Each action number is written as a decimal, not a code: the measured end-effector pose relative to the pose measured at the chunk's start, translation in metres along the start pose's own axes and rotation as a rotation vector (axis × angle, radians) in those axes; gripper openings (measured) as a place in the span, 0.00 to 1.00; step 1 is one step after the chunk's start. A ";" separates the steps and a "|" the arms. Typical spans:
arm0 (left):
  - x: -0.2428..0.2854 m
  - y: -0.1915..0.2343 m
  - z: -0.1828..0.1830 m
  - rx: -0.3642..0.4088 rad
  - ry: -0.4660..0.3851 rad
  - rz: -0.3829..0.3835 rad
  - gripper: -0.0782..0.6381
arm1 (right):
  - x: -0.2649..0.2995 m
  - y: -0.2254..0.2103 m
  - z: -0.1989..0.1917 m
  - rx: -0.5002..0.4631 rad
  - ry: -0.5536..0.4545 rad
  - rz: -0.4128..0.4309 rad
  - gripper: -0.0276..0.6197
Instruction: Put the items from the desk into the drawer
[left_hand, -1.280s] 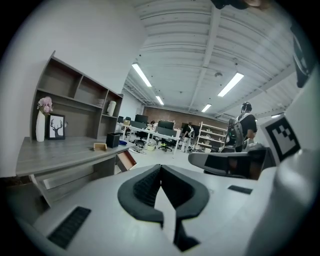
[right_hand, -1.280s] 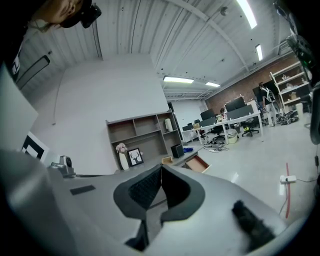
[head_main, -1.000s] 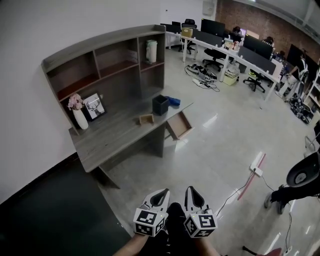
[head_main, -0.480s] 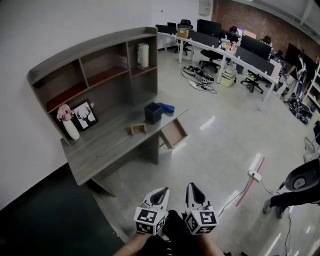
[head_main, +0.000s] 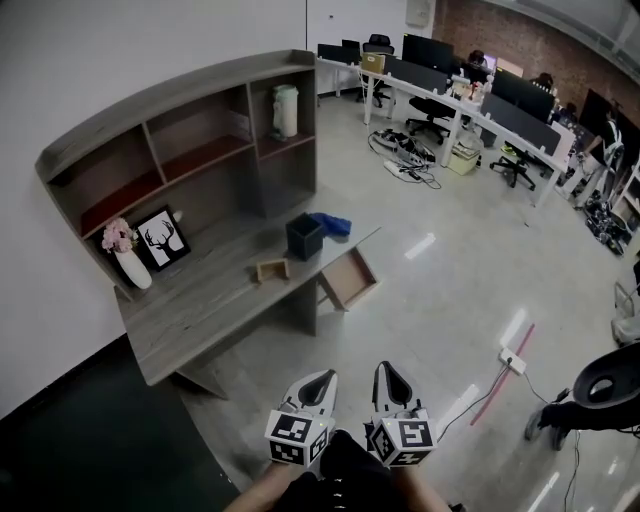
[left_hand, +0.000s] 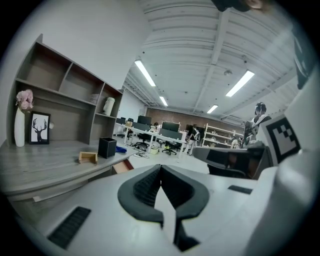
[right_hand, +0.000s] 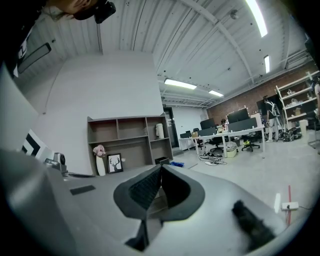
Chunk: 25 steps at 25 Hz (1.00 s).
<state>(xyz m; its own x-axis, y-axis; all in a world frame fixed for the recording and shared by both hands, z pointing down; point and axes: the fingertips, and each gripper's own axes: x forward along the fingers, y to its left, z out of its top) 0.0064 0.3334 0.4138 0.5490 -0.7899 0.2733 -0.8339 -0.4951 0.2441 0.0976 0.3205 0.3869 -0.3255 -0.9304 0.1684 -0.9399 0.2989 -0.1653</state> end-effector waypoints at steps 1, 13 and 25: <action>0.005 0.000 0.001 0.001 0.002 0.000 0.12 | 0.003 -0.003 0.000 0.002 0.003 -0.001 0.06; 0.049 0.008 0.003 -0.017 0.017 0.044 0.12 | 0.043 -0.031 -0.004 0.004 0.039 0.044 0.06; 0.080 0.003 0.000 -0.032 0.014 0.055 0.12 | 0.057 -0.060 -0.008 -0.007 0.048 0.060 0.06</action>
<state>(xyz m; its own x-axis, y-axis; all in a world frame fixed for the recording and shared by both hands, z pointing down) 0.0482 0.2688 0.4366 0.5034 -0.8103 0.3000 -0.8606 -0.4393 0.2576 0.1351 0.2510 0.4139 -0.3853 -0.8997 0.2049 -0.9193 0.3551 -0.1695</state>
